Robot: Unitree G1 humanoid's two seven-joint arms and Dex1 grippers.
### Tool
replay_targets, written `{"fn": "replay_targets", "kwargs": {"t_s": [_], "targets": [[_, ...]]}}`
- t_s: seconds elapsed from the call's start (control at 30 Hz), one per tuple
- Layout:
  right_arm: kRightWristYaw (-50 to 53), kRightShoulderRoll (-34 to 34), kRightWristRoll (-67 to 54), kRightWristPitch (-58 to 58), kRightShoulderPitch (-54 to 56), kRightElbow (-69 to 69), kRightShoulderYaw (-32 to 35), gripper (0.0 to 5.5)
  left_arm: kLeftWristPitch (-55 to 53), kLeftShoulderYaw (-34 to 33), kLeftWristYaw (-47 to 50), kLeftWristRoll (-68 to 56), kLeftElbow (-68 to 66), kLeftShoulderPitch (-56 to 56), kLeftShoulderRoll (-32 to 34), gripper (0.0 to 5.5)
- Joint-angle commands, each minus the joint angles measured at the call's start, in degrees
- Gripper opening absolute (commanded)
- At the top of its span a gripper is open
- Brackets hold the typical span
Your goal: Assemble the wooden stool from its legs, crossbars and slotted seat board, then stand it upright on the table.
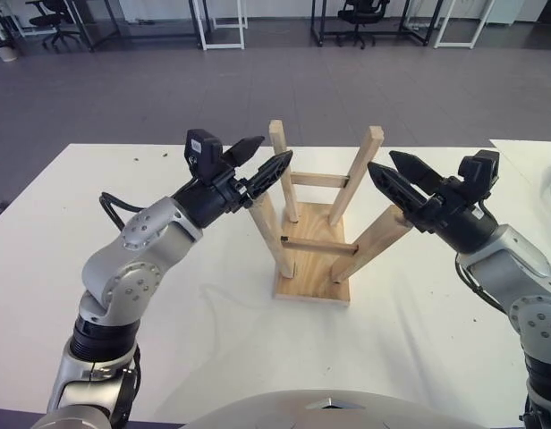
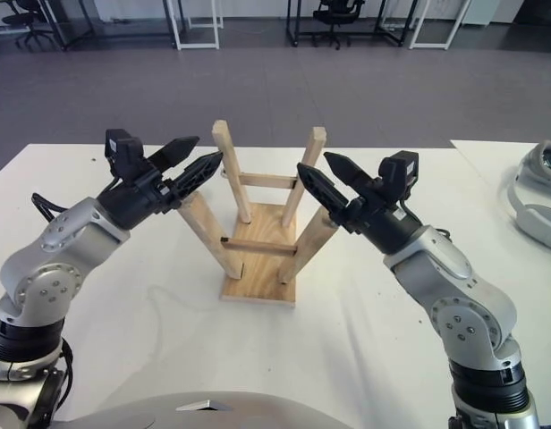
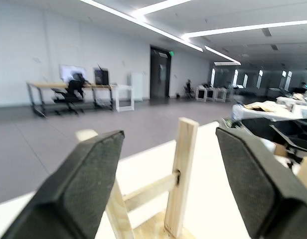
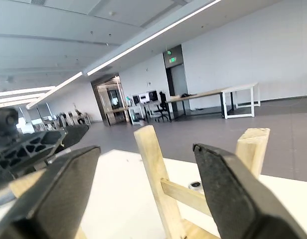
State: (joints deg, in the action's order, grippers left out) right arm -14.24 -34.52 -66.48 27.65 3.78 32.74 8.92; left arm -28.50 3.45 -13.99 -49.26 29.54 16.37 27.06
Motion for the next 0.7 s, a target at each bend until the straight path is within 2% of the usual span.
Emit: {"fn": "replay_targets", "kwargs": {"t_s": [0.03,0.1,0.17,0.23,0.27,0.33,0.43,0.53,0.6,0.7], "targets": [[1.45,1.56,-11.02,1.5,4.56,1.16,4.01,3.49,-5.05,-1.48,-1.87,-2.01,-3.09,1.14,0.55,3.39],[2.8,1.33,-16.36,0.84,6.88,-0.48,8.33,3.49,-4.29,-7.89,-3.47,-6.71,-2.09,5.57,2.37,3.39],[2.2,0.23,-15.47,0.95,6.84,-6.94,11.82,3.49,-3.01,-18.76,-5.11,-13.91,-5.18,9.67,5.23,3.39],[-2.52,-2.65,-4.94,1.57,3.75,-11.33,8.47,3.49,-2.35,-26.92,-7.66,-15.91,-11.15,9.85,8.66,3.39],[-5.39,-3.19,1.3,1.49,1.9,-12.73,4.07,3.49,-1.99,-28.2,-9.98,-13.36,-13.58,7.36,10.52,3.39],[-12.18,-2.87,10.62,0.51,-1.73,-13.53,-4.86,3.49,-1.61,-27.3,-15.62,-7.84,-15.87,-0.56,12.8,3.39],[-18.6,-0.93,12.91,1.91,-4.37,-6.88,-12.76,3.49,1.01,-20.87,-25.96,4.09,-17.21,-16.07,18.05,3.39],[-21.23,-2.22,18.71,3.02,-6.57,-1.61,-19.72,3.49,3.33,-15.56,-34.03,12.5,-15.07,-28.43,22.32,3.39],[-23.14,-5.2,23.02,2.36,-10.24,-1.71,-20.05,3.49,3.82,-12.89,-36.22,16.18,-11.45,-32.62,23.72,3.39],[-31.36,-15.22,31.39,-1.65,-19.51,-6.15,-18.05,3.49,3.32,-8.8,-37.82,22.33,-7.8,-36.69,26.94,3.39]]}}
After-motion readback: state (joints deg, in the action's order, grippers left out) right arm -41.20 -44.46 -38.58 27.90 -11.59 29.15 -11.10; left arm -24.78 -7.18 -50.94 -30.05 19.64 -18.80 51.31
